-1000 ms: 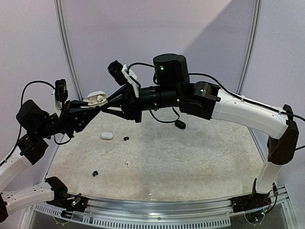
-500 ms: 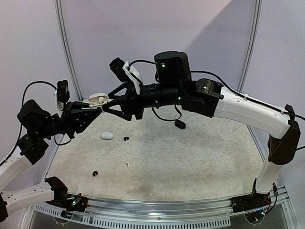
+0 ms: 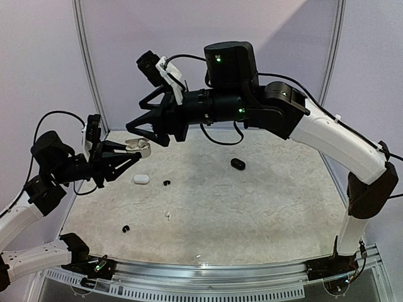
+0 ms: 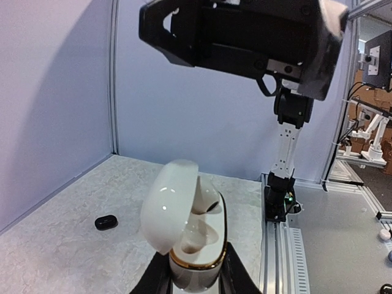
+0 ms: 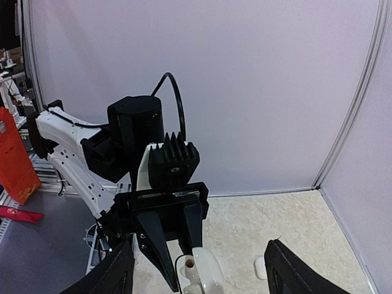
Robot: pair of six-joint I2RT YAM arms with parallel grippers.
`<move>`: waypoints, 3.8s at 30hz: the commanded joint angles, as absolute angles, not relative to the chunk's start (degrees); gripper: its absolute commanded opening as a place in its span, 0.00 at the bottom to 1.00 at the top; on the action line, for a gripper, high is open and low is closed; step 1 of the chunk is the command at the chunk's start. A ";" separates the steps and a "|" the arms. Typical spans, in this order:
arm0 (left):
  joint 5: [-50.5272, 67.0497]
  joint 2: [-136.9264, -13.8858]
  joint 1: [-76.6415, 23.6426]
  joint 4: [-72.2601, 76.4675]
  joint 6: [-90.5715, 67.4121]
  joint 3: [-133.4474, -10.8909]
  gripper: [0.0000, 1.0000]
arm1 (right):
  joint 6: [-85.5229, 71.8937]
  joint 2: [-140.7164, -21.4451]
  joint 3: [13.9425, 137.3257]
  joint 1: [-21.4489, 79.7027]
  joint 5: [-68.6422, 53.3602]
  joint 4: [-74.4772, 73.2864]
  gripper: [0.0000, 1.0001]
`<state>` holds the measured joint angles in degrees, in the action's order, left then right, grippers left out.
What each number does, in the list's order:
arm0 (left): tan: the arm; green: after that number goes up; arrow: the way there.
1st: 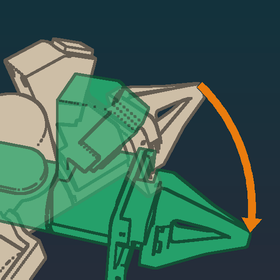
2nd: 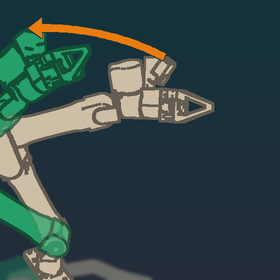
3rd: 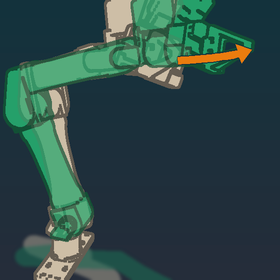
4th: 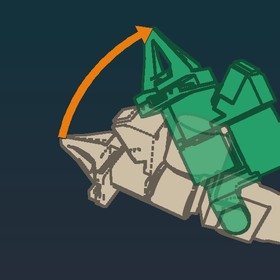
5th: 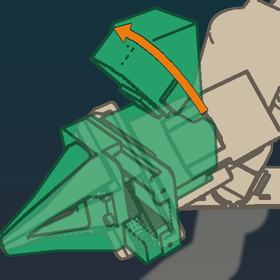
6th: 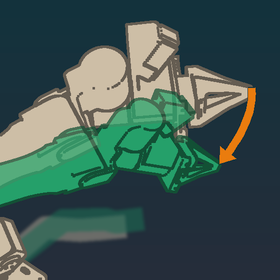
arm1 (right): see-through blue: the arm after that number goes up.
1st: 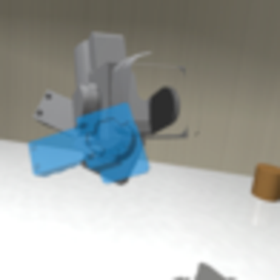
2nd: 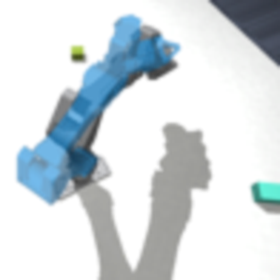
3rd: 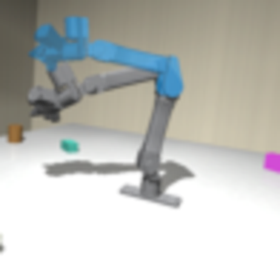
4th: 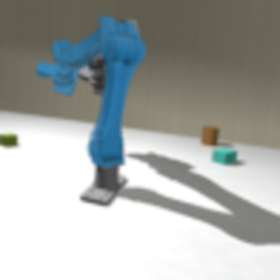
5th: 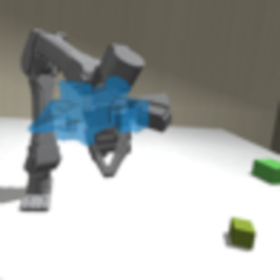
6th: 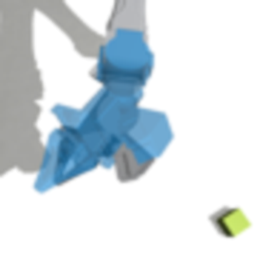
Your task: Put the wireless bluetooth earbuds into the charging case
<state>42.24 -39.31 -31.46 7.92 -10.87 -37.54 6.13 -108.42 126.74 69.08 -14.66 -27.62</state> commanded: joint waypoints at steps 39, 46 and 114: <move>49.58 -40.19 -32.26 4.91 -2.28 -38.38 0.00 | 14.08 -118.32 134.30 71.21 2.40 -40.91 0.57; 50.95 -40.10 -32.26 6.14 -2.26 -37.73 0.00 | 12.60 -118.30 133.80 70.02 0.74 -41.33 0.56; 12.65 -44.96 -38.41 22.76 -5.19 -26.24 0.00 | -19.05 -124.80 134.67 72.85 22.79 -37.95 0.31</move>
